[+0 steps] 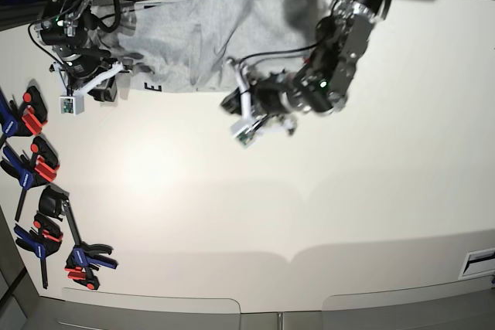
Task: Fold the T-shirt properly
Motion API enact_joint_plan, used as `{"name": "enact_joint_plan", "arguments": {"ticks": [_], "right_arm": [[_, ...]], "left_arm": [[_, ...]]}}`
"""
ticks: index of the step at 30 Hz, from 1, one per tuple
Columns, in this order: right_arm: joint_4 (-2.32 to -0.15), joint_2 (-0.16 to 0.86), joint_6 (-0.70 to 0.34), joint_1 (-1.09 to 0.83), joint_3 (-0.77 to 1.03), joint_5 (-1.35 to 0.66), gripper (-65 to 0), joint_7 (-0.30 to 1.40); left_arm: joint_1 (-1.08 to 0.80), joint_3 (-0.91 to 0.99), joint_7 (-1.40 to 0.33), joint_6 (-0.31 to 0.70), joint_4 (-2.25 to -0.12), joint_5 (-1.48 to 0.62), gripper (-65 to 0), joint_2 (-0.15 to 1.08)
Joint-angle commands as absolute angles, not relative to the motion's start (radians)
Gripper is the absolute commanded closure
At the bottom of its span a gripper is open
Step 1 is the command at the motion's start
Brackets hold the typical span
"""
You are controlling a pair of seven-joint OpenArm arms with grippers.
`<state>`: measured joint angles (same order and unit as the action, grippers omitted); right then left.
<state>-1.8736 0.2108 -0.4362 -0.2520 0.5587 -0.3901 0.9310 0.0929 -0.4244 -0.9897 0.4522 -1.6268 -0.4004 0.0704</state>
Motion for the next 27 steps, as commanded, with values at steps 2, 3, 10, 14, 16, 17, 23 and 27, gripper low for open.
{"name": "enact_joint_plan", "arguments": {"ticks": [2, 3, 10, 14, 16, 17, 23, 27], "right_arm": [[-1.889, 0.224, -0.433, -0.244, 0.564, -0.398, -9.1, 0.9], [-1.889, 0.224, -0.433, -0.244, 0.564, -0.398, -9.1, 0.901], [-1.889, 0.224, -0.433, -0.244, 0.564, -0.404, -9.1, 0.901], [-1.889, 0.224, -0.433, -0.244, 0.564, -0.404, -9.1, 0.9], [-1.889, 0.224, -0.433, -0.244, 0.564, -0.404, -9.1, 0.9], [-1.889, 0.224, -0.433, -0.244, 0.564, -0.404, -9.1, 0.9], [-1.889, 0.224, -0.433, -0.244, 0.564, -0.405, -9.1, 0.894], [-1.889, 0.224, -0.433, -0.244, 0.564, -0.404, -9.1, 0.89]], "left_arm": [[0.071, -0.426, -0.969, 0.464, -1.647, -0.44, 0.0, 0.073], [0.051, -0.426, -0.97, 0.467, -1.647, -0.442, 0.0, 0.075], [-0.044, -0.427, -0.864, 0.505, -1.639, -0.441, 0.0, 0.021], [-0.047, -0.427, -0.812, 0.505, -1.581, -0.331, 0.0, -0.034], [-0.047, -0.427, -0.77, 0.505, -1.538, -0.28, 0.0, -0.056], [-0.047, -0.427, -0.751, 0.505, -1.518, -0.26, 0.0, -0.065], [-0.041, -0.427, -0.662, 0.505, -1.459, -0.252, 0.0, -0.109], [0.009, -0.427, -0.676, 0.503, -1.46, -0.29, 0.0, -0.12]]}}
